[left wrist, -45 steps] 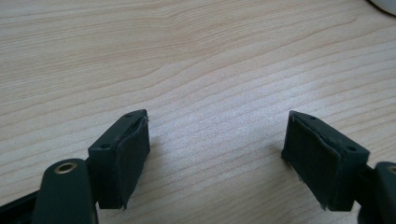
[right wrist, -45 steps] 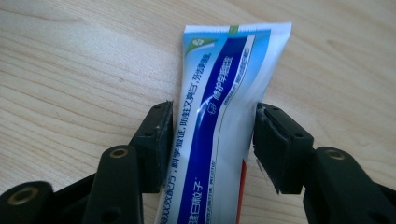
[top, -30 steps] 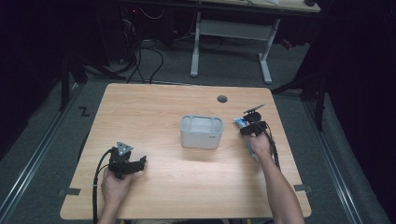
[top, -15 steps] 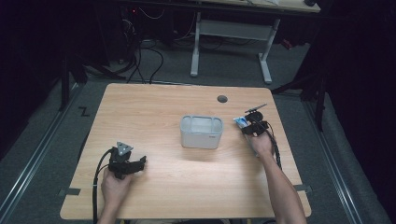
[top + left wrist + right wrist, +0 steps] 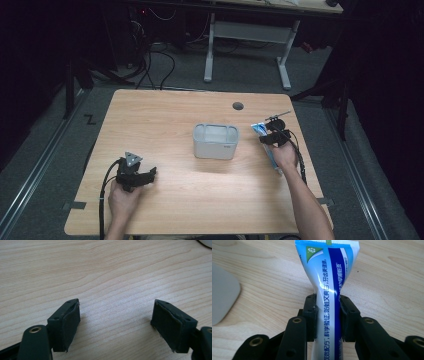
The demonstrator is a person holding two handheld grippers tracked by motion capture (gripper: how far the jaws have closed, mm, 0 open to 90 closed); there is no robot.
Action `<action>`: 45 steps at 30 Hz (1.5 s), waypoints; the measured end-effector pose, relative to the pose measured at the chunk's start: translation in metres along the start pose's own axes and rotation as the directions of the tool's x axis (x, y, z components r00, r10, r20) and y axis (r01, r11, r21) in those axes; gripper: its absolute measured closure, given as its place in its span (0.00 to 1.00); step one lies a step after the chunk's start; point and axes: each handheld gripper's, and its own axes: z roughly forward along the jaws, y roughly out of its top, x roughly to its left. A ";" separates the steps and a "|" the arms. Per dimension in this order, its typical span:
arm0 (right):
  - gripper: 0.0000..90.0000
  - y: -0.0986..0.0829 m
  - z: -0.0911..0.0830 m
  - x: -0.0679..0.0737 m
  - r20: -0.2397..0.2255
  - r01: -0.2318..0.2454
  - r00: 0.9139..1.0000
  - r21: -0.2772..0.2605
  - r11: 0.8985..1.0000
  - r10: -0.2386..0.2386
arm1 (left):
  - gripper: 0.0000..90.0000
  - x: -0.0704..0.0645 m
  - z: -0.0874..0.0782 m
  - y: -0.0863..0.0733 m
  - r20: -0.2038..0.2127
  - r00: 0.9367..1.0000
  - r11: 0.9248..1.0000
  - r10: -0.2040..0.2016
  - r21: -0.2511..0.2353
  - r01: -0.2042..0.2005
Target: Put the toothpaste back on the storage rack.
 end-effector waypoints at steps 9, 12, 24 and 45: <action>0.79 -0.002 -0.024 0.008 -0.014 0.053 0.998 -0.096 0.994 -0.054 | 0.26 0.000 0.000 0.000 0.000 1.000 1.000 0.000 0.000 0.000; 0.79 -0.002 -0.035 0.012 -0.021 0.072 0.997 -0.128 0.989 -0.075 | 0.26 0.000 0.000 0.000 0.000 1.000 1.000 0.000 0.000 0.000; 0.80 -0.005 -0.054 0.015 -0.087 0.071 0.992 -0.193 0.979 -0.090 | 0.26 0.000 0.000 0.000 0.000 1.000 1.000 0.000 0.000 0.000; 0.80 -0.017 -0.082 0.015 -0.144 0.091 0.980 -0.294 0.951 -0.139 | 0.26 0.000 0.000 0.000 -0.001 1.000 1.000 0.000 0.000 0.000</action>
